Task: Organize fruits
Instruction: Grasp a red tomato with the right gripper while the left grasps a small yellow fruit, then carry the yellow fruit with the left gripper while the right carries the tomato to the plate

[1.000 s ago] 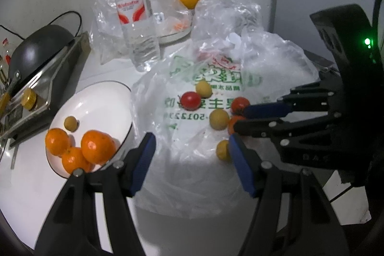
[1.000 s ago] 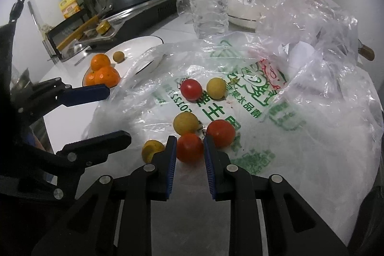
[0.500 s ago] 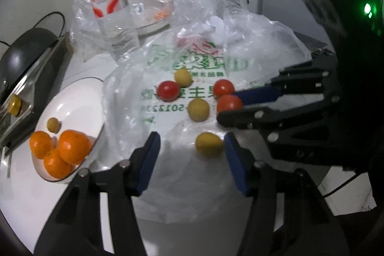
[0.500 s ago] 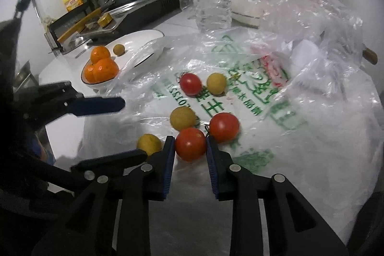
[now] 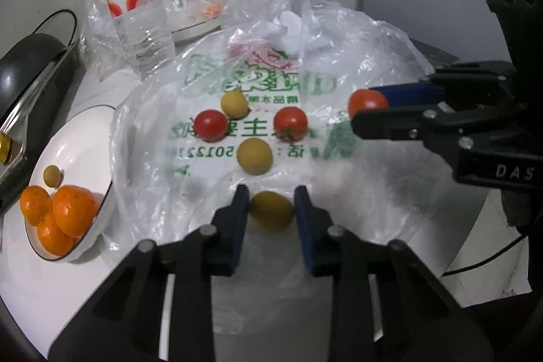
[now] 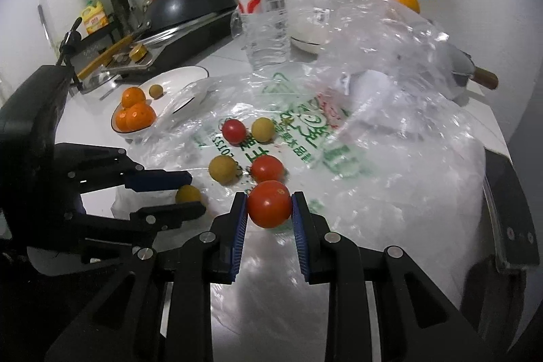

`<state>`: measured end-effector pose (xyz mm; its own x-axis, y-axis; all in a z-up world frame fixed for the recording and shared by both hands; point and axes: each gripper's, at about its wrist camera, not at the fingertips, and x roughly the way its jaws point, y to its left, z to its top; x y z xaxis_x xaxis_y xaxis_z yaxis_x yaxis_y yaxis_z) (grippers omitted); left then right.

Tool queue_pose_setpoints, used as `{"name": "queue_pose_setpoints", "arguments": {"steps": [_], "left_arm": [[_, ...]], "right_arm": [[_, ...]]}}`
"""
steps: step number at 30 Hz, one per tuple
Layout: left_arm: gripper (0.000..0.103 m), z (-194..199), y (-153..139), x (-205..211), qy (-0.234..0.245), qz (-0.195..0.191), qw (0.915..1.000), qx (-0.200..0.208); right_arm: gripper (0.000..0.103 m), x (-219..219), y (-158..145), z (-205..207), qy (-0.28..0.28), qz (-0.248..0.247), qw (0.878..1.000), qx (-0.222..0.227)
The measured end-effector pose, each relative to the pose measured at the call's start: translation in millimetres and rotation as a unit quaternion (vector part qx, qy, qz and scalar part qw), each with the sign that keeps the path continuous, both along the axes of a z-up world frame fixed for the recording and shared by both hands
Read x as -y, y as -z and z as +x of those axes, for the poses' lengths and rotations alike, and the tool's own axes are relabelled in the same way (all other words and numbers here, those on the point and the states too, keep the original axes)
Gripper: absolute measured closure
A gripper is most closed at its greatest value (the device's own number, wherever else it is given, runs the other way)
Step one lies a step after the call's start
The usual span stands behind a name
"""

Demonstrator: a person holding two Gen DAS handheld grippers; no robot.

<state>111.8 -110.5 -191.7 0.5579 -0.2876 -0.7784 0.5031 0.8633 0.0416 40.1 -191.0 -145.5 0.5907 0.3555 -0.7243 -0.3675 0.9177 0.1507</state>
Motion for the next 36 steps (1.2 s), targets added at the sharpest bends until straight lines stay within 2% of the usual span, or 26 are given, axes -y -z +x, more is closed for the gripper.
{"name": "queue_pose_setpoints", "arguments": {"steps": [7, 19, 28, 36], "left_arm": [[0.075, -4.8, -3.4, 6.0, 0.003, 0.004, 1.0, 0.004], [0.075, -9.2, -34.4, -3.0, 0.0, -0.002, 0.999, 0.045], [0.075, -8.0, -57.2, -10.9, 0.002, -0.024, 0.9969, 0.075], [0.075, -4.0, -63.6, -40.8, -0.017, -0.035, 0.9954, 0.088]], "right_arm": [[0.075, 11.4, -5.9, -6.3, 0.012, 0.009, 1.0, 0.011], [0.075, 11.1, -15.3, -11.3, 0.022, 0.025, 0.999, 0.032], [0.075, -0.8, -27.8, -4.9, 0.023, 0.021, 0.998, 0.049], [0.075, -25.6, -27.5, 3.6, 0.015, 0.014, 0.999, 0.042]]}}
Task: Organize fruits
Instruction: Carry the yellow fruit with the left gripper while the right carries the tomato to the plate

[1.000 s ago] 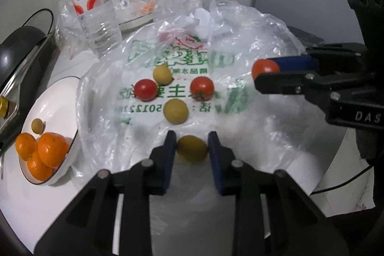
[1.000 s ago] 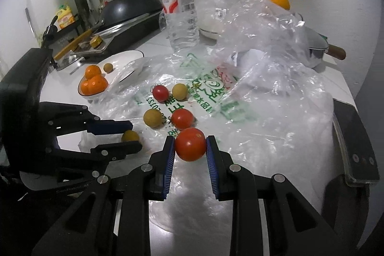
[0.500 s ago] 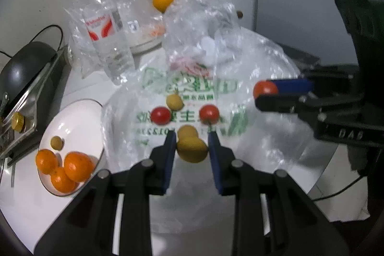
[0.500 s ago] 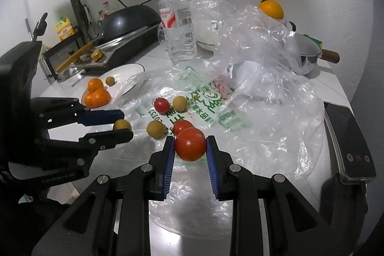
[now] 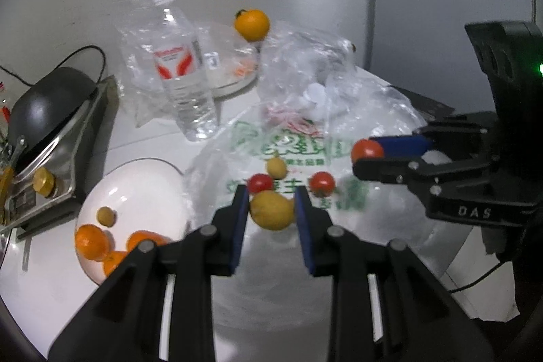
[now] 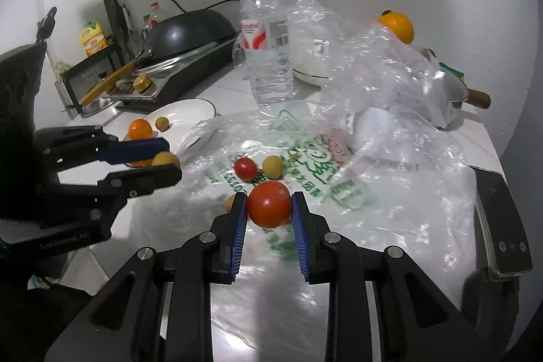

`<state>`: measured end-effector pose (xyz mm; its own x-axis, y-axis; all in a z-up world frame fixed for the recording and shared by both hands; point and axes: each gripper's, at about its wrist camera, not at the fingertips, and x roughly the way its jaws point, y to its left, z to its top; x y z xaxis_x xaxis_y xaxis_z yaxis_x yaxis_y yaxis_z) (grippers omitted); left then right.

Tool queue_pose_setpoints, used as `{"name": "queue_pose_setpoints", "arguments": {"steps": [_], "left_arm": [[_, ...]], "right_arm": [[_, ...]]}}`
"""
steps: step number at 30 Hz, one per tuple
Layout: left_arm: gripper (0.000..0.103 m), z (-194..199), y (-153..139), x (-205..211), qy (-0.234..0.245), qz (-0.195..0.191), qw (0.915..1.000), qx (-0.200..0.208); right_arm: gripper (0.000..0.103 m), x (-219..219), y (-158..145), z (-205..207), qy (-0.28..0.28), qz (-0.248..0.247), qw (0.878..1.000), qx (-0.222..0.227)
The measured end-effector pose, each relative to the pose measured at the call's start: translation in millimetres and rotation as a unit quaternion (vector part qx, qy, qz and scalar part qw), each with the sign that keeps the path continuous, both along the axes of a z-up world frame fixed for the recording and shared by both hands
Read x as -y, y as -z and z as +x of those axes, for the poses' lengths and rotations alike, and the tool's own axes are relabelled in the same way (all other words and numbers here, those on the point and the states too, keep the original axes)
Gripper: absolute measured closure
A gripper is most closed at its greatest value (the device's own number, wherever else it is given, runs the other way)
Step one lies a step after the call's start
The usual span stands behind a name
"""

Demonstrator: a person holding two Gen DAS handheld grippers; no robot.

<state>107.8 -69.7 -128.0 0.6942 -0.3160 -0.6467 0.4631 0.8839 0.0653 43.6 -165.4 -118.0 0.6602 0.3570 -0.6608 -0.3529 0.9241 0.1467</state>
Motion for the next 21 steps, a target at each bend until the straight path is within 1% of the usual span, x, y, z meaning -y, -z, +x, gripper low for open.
{"name": "queue_pose_setpoints", "arguments": {"steps": [3, 15, 21], "left_arm": [[0.075, -0.3, -3.3, -13.1, -0.009, -0.007, 0.9998, 0.013], [0.075, 8.1, -2.7, -65.6, -0.032, -0.023, 0.9989, 0.023], [0.075, 10.4, -1.2, -87.5, -0.041, -0.031, 0.9981, 0.033]], "right_arm": [[0.075, -11.8, -3.2, 1.8, -0.006, -0.003, 1.0, 0.002], [0.075, -54.2, -12.8, 17.1, -0.018, -0.024, 1.0, 0.004], [0.075, -77.2, -18.2, 25.3, -0.027, -0.047, 0.999, 0.006]]}}
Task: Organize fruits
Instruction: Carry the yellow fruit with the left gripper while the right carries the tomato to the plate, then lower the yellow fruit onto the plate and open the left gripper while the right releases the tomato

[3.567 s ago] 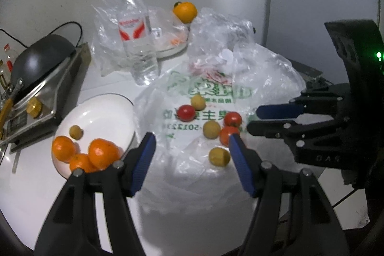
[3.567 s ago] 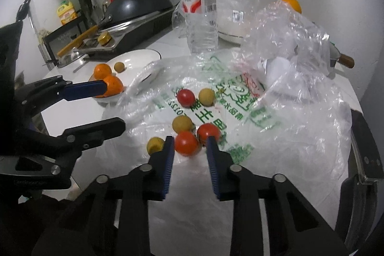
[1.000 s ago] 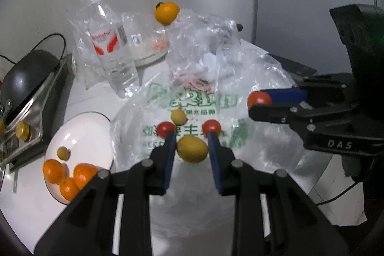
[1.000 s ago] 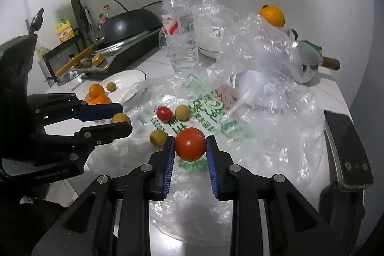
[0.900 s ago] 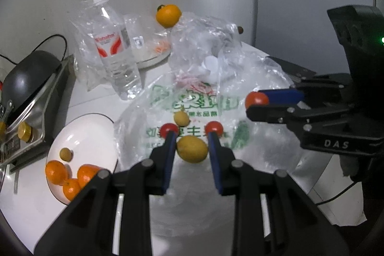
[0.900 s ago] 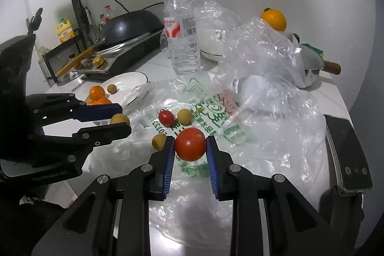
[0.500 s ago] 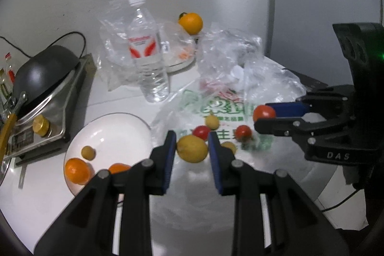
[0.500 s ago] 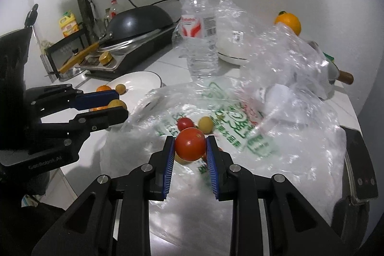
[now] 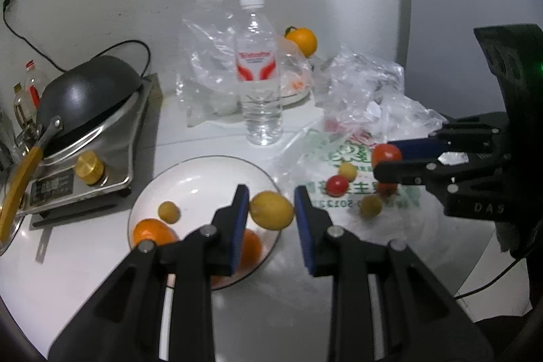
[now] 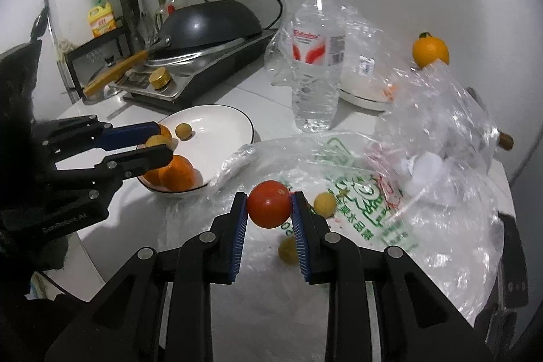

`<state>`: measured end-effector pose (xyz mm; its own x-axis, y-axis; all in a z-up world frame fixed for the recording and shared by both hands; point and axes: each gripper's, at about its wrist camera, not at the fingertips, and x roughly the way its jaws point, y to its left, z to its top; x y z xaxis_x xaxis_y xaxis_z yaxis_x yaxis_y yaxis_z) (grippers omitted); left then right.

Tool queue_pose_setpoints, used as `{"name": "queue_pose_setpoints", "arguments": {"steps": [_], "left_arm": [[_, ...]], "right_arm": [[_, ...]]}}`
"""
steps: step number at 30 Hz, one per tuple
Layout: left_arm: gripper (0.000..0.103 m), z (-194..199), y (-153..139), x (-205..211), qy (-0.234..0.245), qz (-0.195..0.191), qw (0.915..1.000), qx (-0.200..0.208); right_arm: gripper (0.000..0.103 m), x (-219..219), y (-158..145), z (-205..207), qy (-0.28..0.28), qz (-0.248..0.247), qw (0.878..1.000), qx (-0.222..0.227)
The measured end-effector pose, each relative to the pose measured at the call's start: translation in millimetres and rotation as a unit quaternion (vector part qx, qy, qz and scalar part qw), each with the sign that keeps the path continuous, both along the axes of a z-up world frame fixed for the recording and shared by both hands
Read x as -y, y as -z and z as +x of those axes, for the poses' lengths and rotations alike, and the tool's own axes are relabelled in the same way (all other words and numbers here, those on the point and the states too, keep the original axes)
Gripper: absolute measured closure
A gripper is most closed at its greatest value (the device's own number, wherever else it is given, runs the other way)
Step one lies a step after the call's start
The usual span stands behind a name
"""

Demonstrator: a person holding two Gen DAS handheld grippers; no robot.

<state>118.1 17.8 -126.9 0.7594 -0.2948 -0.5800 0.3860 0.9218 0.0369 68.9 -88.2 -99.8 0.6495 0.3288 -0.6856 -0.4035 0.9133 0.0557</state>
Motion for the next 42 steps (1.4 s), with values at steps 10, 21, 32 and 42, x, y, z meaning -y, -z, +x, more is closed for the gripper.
{"name": "queue_pose_setpoints", "arguments": {"steps": [10, 21, 32, 42], "left_arm": [[0.075, 6.7, 5.7, -30.6, -0.012, -0.002, 0.9999, -0.001], [0.075, 29.6, 12.9, -46.1, -0.009, 0.009, 0.9999, -0.004], [0.075, 73.5, 19.7, -57.7, -0.016, 0.018, 0.9995, -0.021], [0.075, 103.2, 36.7, -57.6, -0.014, 0.02, 0.999, -0.038]], "right_arm": [[0.075, -35.6, -2.3, 14.9, -0.019, -0.005, 1.0, 0.001], [0.075, -61.2, -6.2, 39.6, -0.042, -0.011, 0.999, -0.001], [0.075, -85.6, -3.2, 72.3, -0.072, -0.008, 0.997, -0.006], [0.075, -103.2, 15.6, 109.3, -0.083, -0.001, 0.996, -0.03]]}}
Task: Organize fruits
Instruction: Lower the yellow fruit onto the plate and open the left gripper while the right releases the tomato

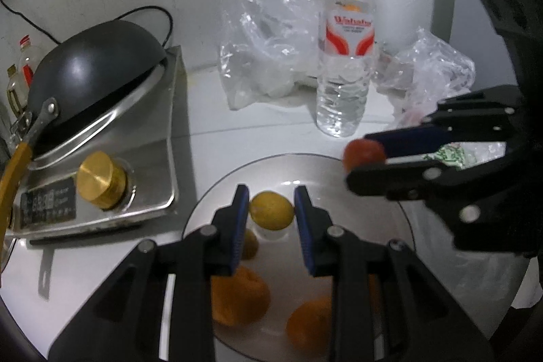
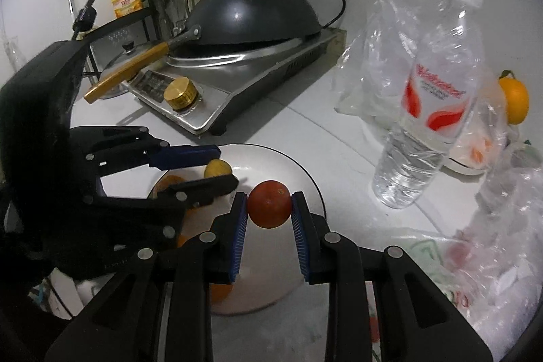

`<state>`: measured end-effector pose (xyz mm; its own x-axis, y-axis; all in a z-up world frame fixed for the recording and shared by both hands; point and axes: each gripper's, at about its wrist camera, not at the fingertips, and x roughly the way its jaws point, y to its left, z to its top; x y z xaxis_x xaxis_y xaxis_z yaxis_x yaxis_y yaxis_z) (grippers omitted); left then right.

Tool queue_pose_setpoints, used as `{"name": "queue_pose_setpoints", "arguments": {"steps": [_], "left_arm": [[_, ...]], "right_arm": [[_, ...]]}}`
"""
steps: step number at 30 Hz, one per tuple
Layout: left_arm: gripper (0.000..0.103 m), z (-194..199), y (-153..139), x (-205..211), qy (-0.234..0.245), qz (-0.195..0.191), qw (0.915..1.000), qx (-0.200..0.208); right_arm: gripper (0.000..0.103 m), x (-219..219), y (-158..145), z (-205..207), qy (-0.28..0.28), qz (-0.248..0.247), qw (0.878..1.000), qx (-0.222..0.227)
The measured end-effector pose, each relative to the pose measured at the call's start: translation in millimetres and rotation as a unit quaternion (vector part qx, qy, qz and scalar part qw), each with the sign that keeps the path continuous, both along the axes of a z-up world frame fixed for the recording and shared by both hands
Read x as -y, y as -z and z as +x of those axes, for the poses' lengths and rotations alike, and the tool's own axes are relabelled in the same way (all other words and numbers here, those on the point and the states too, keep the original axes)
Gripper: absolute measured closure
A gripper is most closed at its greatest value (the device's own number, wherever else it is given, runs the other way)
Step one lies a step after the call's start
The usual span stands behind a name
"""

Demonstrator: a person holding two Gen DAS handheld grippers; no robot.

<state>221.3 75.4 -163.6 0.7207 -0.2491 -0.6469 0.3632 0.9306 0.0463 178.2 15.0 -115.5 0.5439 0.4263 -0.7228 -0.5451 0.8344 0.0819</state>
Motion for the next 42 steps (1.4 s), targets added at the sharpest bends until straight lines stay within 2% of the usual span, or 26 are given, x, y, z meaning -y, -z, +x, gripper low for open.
{"name": "queue_pose_setpoints", "arguments": {"steps": [6, 15, 19, 28, 42], "left_arm": [[0.075, 17.8, 13.8, 7.5, 0.006, 0.024, 0.9992, -0.03], [0.075, 32.9, 25.3, 4.7, -0.004, 0.013, 0.9982, -0.058], [0.074, 31.7, 30.0, 7.3, -0.007, 0.029, 0.9981, -0.053], [0.073, 31.1, 28.7, 3.4, -0.009, 0.016, 0.9986, -0.05], [0.071, 9.5, 10.4, -2.0, -0.022, 0.012, 0.9992, -0.031]], "right_arm": [[0.075, -2.1, 13.3, 23.2, 0.016, 0.012, 0.999, -0.036], [0.075, -7.1, 32.0, 38.1, 0.016, 0.004, 0.998, -0.061], [0.075, -6.8, 39.4, 45.3, 0.019, 0.016, 0.996, -0.08], [0.075, -7.6, 45.8, 47.8, 0.025, 0.01, 0.995, -0.091], [0.072, 1.5, 20.6, 26.2, 0.039, 0.012, 0.997, -0.065]]}}
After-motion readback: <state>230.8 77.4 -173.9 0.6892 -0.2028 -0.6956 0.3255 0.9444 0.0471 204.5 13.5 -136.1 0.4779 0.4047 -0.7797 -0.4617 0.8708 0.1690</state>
